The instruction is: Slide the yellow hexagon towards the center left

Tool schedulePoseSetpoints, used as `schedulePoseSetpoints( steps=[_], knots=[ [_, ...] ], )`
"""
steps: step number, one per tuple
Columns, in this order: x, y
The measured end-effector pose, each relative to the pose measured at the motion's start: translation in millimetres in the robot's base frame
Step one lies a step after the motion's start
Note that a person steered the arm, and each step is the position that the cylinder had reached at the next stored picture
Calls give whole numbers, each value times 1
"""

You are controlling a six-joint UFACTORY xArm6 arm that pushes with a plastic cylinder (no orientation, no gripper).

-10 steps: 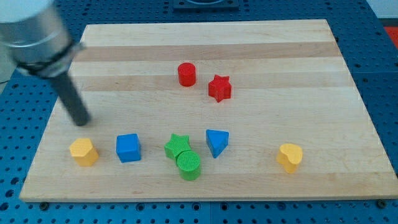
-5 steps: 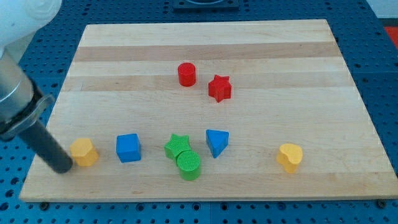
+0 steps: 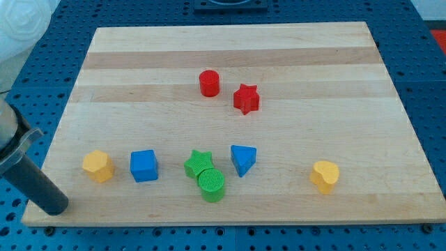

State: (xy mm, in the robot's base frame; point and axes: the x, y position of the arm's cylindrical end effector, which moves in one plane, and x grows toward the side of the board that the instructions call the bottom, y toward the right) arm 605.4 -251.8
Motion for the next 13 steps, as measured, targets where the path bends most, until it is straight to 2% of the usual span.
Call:
schedulePoseSetpoints(
  steps=[1,2,3,4,5,6,8,9,11,12,13],
  knots=[
    [0,22],
    [-16,21],
    [-60,7],
    [-68,4],
    [-32,-5],
    [-29,19],
    [-116,24],
    [-107,24],
    [-56,19],
    [-52,39],
    [-89,78]
  ],
)
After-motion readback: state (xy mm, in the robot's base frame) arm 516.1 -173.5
